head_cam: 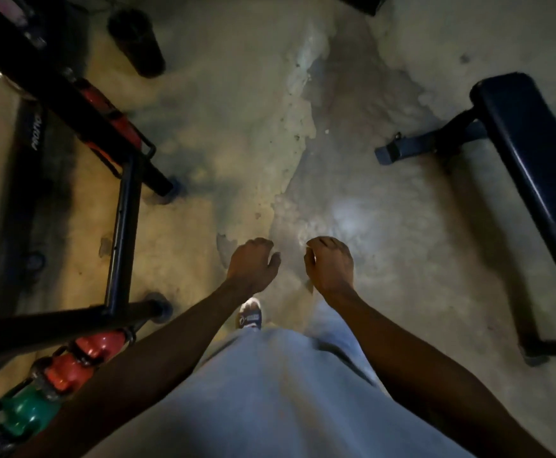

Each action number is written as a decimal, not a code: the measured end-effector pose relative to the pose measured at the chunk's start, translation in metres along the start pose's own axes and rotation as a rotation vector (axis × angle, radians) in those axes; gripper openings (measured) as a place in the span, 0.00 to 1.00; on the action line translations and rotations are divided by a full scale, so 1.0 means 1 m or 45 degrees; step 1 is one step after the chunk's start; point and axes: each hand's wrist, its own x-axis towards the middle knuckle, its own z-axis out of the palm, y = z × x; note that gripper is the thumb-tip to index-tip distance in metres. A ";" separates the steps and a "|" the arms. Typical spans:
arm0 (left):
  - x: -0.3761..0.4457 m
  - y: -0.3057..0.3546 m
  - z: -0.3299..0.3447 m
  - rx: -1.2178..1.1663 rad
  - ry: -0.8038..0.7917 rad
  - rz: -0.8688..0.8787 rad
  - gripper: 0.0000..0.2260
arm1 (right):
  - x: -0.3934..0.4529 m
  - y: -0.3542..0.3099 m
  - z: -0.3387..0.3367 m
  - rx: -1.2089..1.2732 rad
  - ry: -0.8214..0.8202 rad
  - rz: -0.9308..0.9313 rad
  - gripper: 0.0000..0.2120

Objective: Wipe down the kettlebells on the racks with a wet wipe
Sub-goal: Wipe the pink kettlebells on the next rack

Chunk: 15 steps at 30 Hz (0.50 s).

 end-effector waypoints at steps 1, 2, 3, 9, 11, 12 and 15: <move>0.023 0.005 -0.001 -0.005 0.021 -0.028 0.22 | 0.025 0.009 -0.003 0.027 -0.005 -0.020 0.06; 0.045 0.011 -0.003 -0.020 0.040 -0.063 0.20 | 0.050 0.016 -0.007 0.068 -0.004 -0.038 0.05; 0.067 0.018 -0.004 -0.042 0.062 -0.104 0.19 | 0.073 0.023 -0.012 0.113 0.002 -0.044 0.03; 0.171 0.068 -0.034 -0.149 0.200 -0.361 0.23 | 0.208 0.054 -0.061 0.254 -0.008 -0.190 0.06; 0.202 0.081 -0.048 -0.179 0.206 -0.442 0.23 | 0.253 0.062 -0.074 0.241 -0.028 -0.245 0.05; 0.216 0.085 -0.053 -0.206 0.220 -0.485 0.23 | 0.275 0.065 -0.079 0.238 -0.040 -0.280 0.05; 0.263 0.091 -0.071 -0.277 0.272 -0.618 0.23 | 0.343 0.063 -0.089 0.220 -0.097 -0.379 0.05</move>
